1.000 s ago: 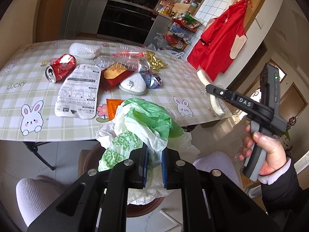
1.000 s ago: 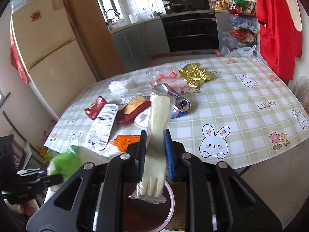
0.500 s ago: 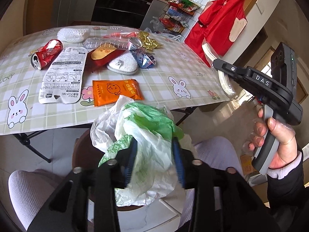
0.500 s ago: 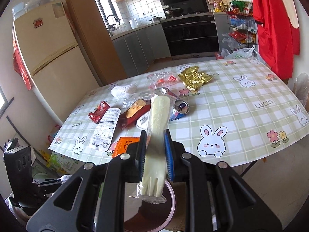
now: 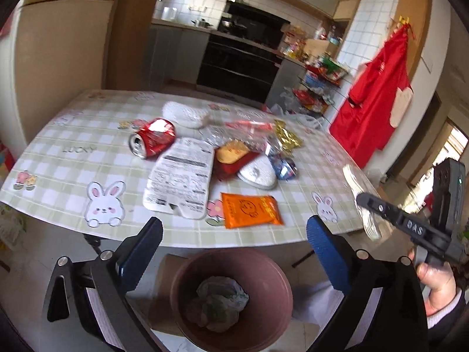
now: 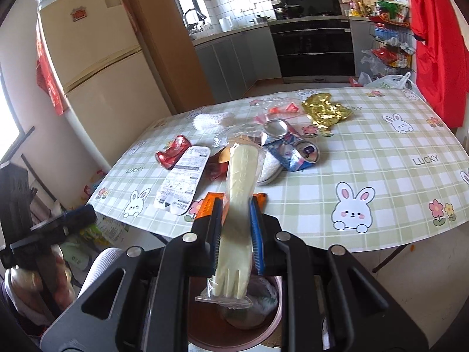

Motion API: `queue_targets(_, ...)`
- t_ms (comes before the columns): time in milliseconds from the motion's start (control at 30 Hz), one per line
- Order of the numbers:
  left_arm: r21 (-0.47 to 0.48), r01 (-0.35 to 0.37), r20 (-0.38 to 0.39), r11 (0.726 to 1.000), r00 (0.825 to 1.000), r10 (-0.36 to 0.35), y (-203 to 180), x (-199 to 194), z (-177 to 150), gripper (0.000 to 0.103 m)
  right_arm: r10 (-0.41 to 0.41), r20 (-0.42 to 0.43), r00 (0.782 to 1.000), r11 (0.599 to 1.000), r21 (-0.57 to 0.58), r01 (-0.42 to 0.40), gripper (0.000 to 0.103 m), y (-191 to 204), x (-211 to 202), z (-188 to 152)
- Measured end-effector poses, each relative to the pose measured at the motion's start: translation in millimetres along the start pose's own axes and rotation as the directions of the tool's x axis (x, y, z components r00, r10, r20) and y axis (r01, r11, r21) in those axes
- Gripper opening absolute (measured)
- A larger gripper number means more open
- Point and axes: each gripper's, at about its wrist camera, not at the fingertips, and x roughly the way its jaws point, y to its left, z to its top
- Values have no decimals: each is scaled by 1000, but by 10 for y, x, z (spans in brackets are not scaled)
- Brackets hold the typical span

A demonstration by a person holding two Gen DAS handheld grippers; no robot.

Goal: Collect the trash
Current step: 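Carry both items over the pink bin while the left gripper releases the bag, then open the right gripper to drop the spoon packet into the pink bin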

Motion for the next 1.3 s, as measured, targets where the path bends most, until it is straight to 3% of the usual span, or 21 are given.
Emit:
queue_targets(167,-75,-111,125,991,985,120,277,-284,86,97,21,-33,999,998,-54,-23,22,227,68,-39)
queue_targets(367,-152,-165,136,975,973,186,565,-358,24,97,50,-82,995,992,-114,-59,22,514,184,-119)
queue_targets(433,-166,-171,133,971,972,194,639,-375,-14,97,58,-99,993,990,-124,-70,28,606,233,-143)
queue_targets(500,-177,-175,128,969,972,199,687,-382,-40,97,80,-95,992,987,-128,-92,45,689,247,-156)
queue_targets(600,-184,-177,114,967,973,200,740,-377,-73,97,82,-83,993,985,-145,-93,55,769,237,-148)
queue_targets(867,-201,-189,100,961,972,212,815,-350,-139,97,5,-73,997,994,-107,-13,94,656,271,-153)
queue_targets(1300,-150,-204,32,967,977,211,797,-98,-191,97,-138,-68,988,988,-74,133,97,368,441,-234)
